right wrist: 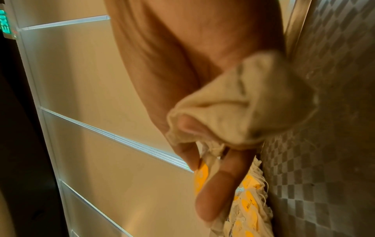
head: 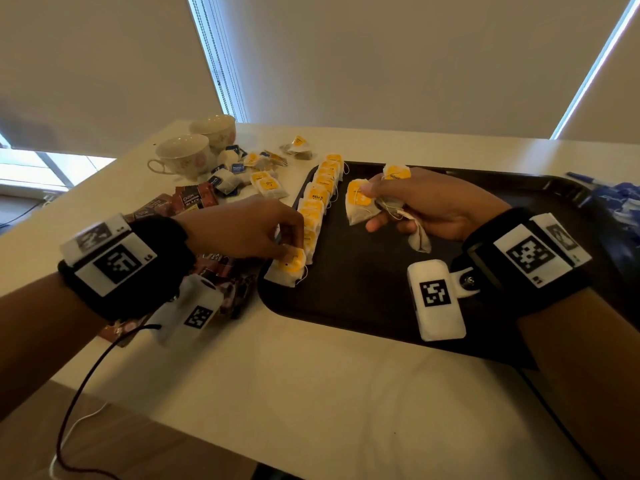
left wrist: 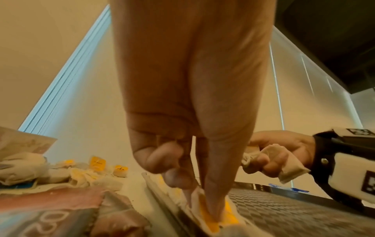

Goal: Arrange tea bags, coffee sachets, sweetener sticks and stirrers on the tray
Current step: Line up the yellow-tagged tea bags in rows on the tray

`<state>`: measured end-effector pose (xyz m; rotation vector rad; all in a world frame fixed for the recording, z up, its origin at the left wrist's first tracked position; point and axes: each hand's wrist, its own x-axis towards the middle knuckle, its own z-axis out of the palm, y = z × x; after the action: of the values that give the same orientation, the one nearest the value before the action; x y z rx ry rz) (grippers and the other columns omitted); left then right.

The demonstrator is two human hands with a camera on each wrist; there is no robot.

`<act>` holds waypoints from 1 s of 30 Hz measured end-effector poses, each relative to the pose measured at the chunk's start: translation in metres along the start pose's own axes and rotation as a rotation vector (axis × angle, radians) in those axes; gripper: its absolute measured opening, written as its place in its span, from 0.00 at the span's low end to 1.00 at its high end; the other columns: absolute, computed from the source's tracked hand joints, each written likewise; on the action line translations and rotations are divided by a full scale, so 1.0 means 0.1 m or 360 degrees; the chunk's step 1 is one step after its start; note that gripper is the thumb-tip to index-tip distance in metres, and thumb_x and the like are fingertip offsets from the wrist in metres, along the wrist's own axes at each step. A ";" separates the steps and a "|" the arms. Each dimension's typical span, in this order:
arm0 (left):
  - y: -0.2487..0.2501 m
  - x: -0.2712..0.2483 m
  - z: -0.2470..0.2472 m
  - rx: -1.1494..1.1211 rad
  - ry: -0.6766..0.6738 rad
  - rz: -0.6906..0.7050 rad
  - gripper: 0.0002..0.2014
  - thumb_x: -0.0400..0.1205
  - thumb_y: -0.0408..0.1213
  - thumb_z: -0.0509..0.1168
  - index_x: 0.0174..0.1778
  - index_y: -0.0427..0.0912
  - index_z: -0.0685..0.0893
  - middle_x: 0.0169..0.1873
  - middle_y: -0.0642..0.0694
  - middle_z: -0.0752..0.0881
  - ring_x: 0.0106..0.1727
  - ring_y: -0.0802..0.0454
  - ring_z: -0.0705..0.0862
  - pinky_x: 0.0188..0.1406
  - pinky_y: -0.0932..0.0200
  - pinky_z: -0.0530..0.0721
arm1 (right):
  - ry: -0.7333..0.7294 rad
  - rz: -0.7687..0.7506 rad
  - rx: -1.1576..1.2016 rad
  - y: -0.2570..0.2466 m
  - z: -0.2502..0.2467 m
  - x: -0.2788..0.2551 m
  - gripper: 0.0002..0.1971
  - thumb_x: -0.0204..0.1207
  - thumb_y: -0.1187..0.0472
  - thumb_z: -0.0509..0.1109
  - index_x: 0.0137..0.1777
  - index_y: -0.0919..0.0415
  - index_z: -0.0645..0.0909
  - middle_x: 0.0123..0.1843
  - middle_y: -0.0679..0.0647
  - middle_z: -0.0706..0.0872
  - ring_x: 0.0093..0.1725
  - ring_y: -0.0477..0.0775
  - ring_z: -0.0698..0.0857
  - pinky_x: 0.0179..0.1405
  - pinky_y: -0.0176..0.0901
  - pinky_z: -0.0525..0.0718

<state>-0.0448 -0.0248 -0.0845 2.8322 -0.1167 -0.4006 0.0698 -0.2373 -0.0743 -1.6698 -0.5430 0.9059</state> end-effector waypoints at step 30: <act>0.17 0.01 -0.03 -0.0106 0.0309 0.0081 0.11 0.78 0.50 0.66 0.54 0.52 0.84 0.44 0.59 0.86 0.46 0.67 0.84 0.45 0.72 0.80 | -0.0058 -0.0004 -0.0110 0.00 0.07 0.00 0.04 0.80 0.58 0.64 0.50 0.57 0.77 0.50 0.60 0.86 0.35 0.47 0.89 0.15 0.28 0.72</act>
<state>-0.0435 -0.0402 -0.0778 2.7777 -0.1327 -0.1154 0.0649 -0.2330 -0.0751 -1.7168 -0.6072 0.9265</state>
